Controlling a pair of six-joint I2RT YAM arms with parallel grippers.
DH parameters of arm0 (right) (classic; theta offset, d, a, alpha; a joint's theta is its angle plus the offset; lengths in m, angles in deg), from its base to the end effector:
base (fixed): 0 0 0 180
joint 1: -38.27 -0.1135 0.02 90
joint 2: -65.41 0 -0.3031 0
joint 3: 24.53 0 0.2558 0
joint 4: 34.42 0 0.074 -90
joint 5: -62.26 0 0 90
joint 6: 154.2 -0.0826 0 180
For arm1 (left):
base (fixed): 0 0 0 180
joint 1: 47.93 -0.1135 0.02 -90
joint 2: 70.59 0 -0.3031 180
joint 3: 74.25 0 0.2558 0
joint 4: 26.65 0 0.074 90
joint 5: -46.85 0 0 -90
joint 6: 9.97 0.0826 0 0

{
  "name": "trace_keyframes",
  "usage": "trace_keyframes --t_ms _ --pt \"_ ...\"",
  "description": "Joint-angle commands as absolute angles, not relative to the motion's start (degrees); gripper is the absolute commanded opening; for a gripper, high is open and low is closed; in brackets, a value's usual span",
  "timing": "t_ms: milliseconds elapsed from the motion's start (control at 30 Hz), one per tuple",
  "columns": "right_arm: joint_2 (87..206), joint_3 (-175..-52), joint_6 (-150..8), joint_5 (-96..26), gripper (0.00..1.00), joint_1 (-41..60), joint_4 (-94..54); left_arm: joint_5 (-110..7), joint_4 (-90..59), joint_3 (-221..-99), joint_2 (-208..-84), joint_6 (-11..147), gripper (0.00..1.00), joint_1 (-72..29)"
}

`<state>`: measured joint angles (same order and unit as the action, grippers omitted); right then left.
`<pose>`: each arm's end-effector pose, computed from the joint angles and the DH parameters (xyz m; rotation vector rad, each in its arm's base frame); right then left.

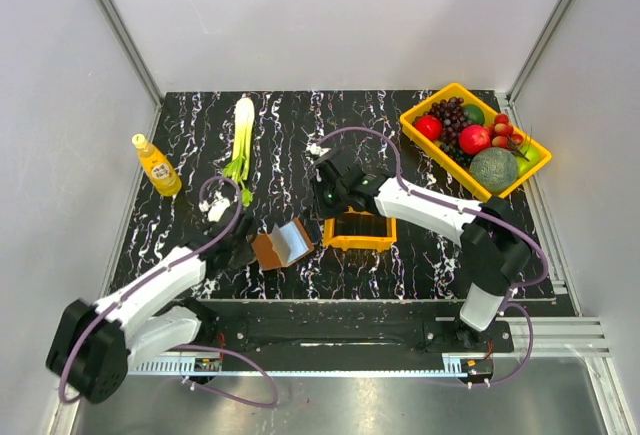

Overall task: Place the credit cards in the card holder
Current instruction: Open the card holder at the center of the board.

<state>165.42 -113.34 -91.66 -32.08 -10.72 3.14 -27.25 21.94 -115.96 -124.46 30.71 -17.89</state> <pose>0.2753 0.3261 0.2447 -0.5101 2.4890 0.6671 0.1553 -0.0637 0.1706 -0.5231 2.5202 -0.1521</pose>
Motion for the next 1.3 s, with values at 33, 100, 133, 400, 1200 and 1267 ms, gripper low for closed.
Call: trace_keyframes --t_ms 33,100,133,400,1200,1267 --pt "165.16 -112.28 -91.00 -38.02 0.00 -10.07 -0.98 -23.02 24.01 -119.02 -136.93 27.74 0.00 -18.13" --pt "165.69 -111.67 -91.44 -38.46 0.00 -10.07 -1.95 -23.02 23.13 -119.54 -140.27 27.56 0.00 -18.05" --pt "165.61 -111.32 -91.62 -38.64 0.00 -10.07 -2.48 -22.93 22.95 -119.72 -140.72 27.73 0.00 -18.05" --pt "162.36 -110.87 -93.20 -38.64 0.00 -9.89 -3.89 -24.69 18.82 -119.63 -134.67 30.72 0.00 -18.05" --pt "167.19 -109.64 -94.52 -39.26 0.00 -8.67 -7.40 -22.14 19.00 -119.55 -137.74 32.04 0.00 -18.05" --pt "167.36 -109.03 -94.61 -39.69 0.00 -8.31 -7.75 -22.23 19.00 -119.63 -137.92 32.13 0.00 -18.05"
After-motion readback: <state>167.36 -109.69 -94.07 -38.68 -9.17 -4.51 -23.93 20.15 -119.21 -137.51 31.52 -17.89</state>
